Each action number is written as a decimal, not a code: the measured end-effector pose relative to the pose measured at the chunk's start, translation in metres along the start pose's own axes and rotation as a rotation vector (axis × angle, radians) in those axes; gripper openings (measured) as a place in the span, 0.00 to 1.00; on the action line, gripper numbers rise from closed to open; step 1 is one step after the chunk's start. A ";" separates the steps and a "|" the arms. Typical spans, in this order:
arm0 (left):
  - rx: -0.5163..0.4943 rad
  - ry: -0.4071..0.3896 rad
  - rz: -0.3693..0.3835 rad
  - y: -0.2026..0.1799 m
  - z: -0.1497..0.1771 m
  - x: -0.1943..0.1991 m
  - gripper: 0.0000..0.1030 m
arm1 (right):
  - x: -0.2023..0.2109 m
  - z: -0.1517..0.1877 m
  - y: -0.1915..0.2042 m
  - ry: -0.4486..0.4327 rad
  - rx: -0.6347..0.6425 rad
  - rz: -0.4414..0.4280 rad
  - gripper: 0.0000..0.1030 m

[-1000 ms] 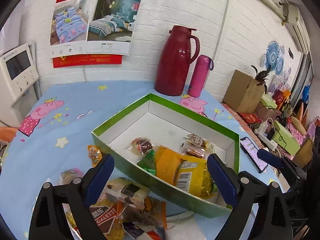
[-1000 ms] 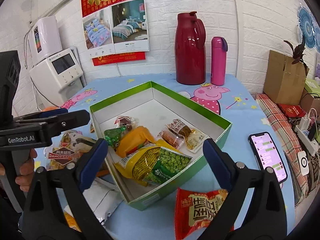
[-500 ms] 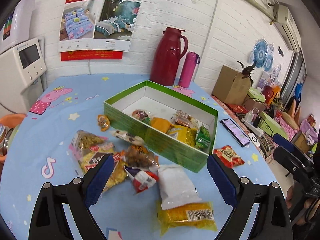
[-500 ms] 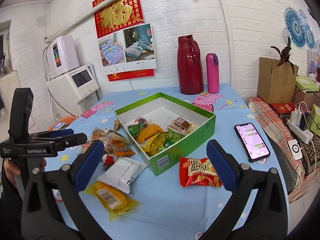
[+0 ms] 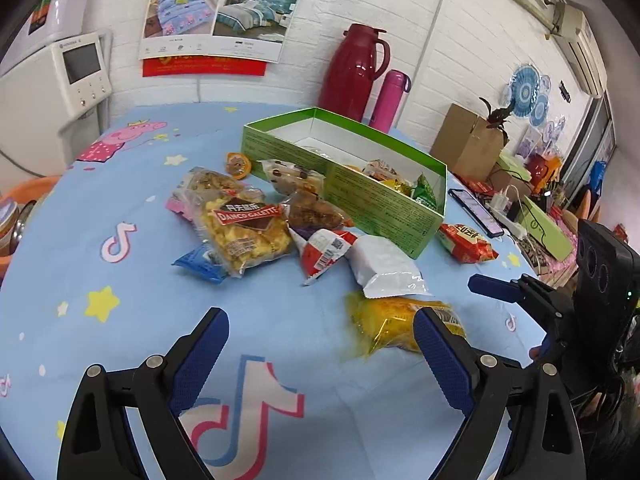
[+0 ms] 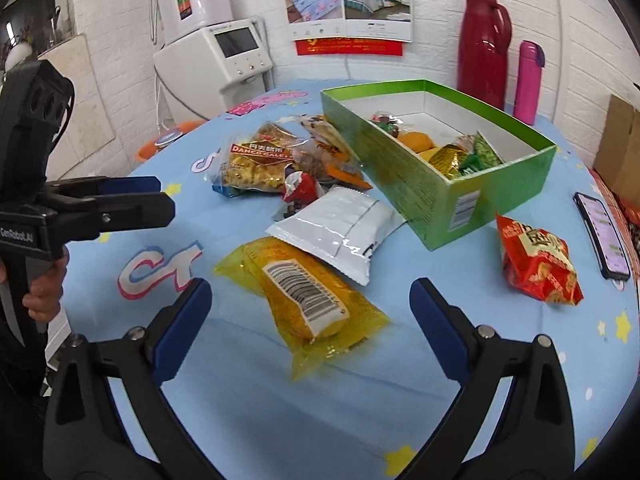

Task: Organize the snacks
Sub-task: 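Grasp the yellow barcode bread with the right tool while the left grasps the white pouch, then carry both held snacks into the green box and open both tools, then grasp the red chip bag with the right tool, then carry the red chip bag into the green box and open the right tool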

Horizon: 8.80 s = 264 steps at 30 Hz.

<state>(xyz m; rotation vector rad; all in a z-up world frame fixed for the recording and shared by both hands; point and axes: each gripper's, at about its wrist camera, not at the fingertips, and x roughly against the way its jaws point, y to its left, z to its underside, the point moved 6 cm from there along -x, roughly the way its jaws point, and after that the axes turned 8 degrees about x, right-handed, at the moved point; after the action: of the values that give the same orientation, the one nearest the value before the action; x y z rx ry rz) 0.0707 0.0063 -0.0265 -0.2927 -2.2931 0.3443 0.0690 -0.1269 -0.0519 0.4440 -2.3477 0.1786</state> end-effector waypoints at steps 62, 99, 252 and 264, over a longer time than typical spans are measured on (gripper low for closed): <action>-0.135 0.054 0.111 -0.077 -0.058 -0.043 0.55 | 0.060 -0.015 -0.042 -0.068 -0.113 0.168 0.42; 0.059 0.083 -0.023 -0.032 -0.205 -0.208 0.84 | -0.106 -0.128 -0.200 0.153 -0.142 0.294 0.72; 0.060 0.073 0.111 -0.045 -0.161 -0.158 0.80 | -0.033 -0.071 -0.181 -0.103 -0.542 0.003 0.63; -0.019 0.003 -0.014 -0.054 -0.129 -0.092 0.80 | 0.019 -0.065 -0.123 -0.163 -0.493 -0.002 0.80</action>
<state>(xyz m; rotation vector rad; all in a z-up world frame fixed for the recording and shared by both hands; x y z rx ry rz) 0.2219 -0.0531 0.0138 -0.2862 -2.2954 0.3148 0.1429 -0.2299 0.0083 0.2226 -2.4382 -0.4454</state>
